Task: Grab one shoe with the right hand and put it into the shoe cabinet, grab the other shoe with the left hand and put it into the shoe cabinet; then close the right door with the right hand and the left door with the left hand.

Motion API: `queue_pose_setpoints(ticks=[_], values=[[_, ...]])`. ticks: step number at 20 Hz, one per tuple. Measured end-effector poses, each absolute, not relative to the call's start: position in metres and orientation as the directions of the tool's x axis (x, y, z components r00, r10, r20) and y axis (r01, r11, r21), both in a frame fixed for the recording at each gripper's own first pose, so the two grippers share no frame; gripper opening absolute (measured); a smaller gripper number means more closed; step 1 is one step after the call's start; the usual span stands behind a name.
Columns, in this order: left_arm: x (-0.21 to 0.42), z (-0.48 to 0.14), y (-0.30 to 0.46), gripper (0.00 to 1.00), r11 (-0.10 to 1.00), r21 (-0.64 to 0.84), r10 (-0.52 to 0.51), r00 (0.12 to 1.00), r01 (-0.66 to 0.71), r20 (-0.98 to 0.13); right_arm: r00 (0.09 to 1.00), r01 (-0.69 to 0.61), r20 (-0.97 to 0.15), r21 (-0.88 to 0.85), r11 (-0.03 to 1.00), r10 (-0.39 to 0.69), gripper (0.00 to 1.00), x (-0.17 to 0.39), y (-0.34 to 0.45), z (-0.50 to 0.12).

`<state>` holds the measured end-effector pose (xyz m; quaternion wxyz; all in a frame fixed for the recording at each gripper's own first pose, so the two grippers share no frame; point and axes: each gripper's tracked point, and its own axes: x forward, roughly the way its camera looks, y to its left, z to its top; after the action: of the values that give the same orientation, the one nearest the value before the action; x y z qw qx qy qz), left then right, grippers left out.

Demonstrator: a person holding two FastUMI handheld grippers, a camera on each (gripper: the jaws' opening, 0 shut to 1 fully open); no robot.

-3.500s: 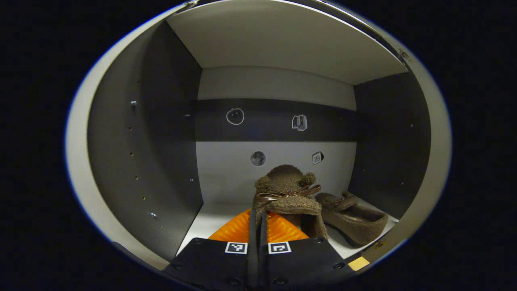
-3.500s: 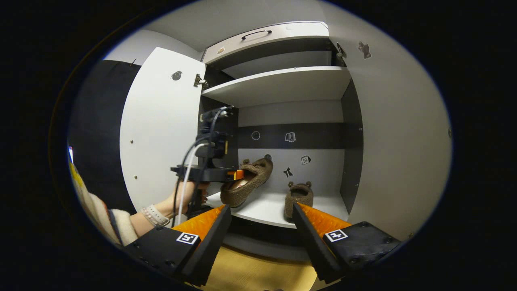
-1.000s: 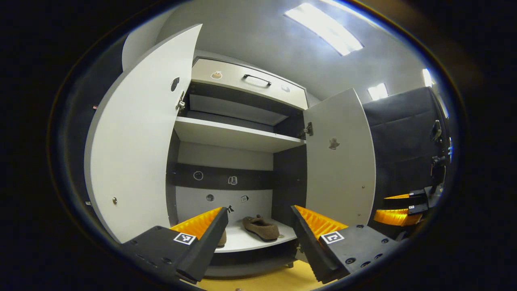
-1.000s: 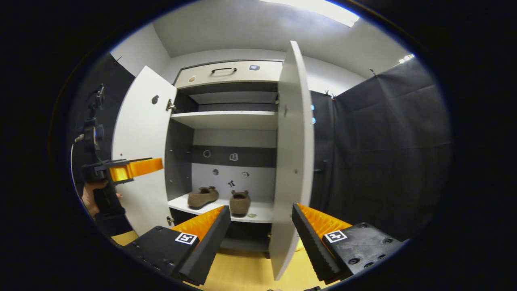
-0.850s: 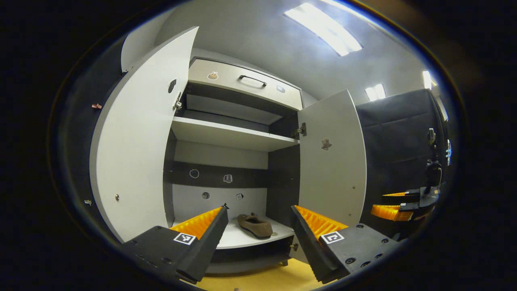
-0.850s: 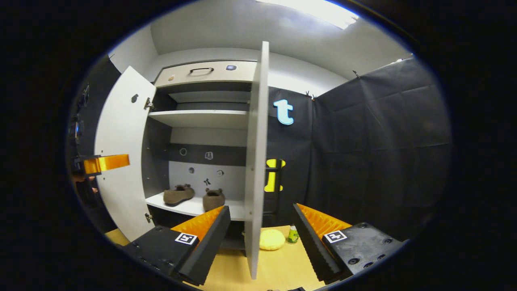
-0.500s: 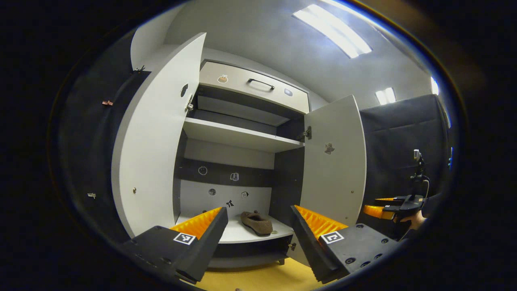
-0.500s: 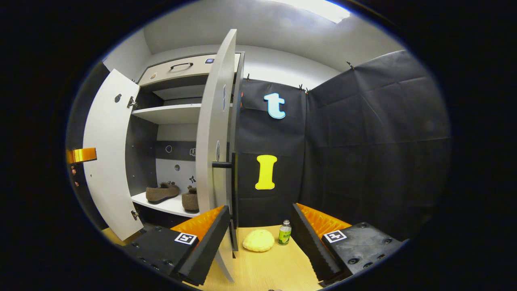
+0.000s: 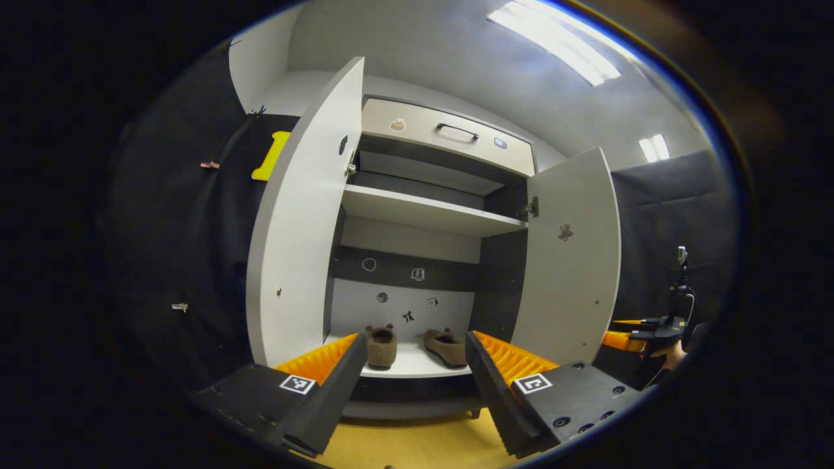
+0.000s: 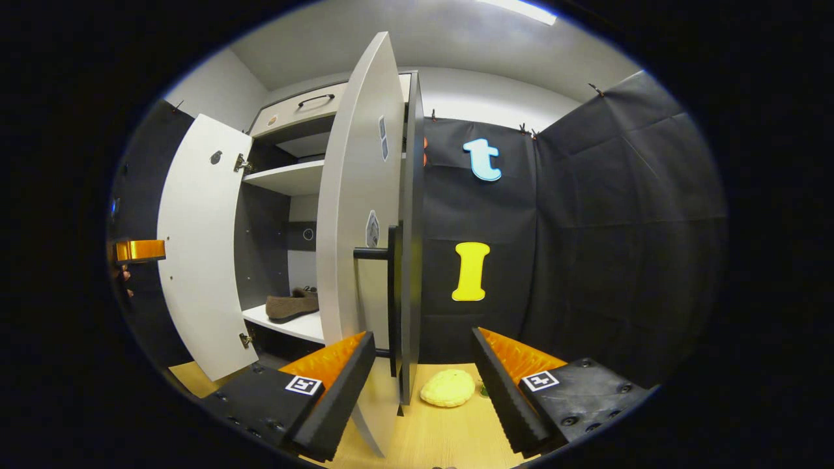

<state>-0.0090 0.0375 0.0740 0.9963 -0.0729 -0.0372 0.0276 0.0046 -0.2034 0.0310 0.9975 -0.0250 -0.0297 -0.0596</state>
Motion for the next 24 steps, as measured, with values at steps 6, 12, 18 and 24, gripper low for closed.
queue_pose_setpoints(ticks=[6, 12, 18, 24], values=[[-0.025, 0.071, 0.062, 0.94, 0.990, -0.101, 0.102, 0.993, -0.097, 0.053, 0.999, 0.022, 0.044, -0.028, 0.999, -0.021, 0.97, 0.021, -0.149, 0.024], [-0.053, 0.065, 0.106, 0.95, 0.979, -0.069, 0.192, 0.981, -0.190, 0.024, 0.989, -0.149, 0.023, 0.018, 0.989, 0.149, 0.97, 0.053, -0.068, 0.010], [-0.078, 0.055, 0.159, 0.95, 0.958, -0.048, 0.284, 0.959, -0.284, 0.005, 0.981, -0.196, -0.019, -0.077, 0.977, 0.196, 0.98, 0.063, -0.017, -0.009], [-0.062, 0.034, 0.213, 0.95, 0.947, -0.102, 0.303, 0.953, -0.303, -0.021, 0.988, -0.153, -0.026, -0.072, 0.986, 0.152, 0.98, 0.054, -0.015, -0.013]])
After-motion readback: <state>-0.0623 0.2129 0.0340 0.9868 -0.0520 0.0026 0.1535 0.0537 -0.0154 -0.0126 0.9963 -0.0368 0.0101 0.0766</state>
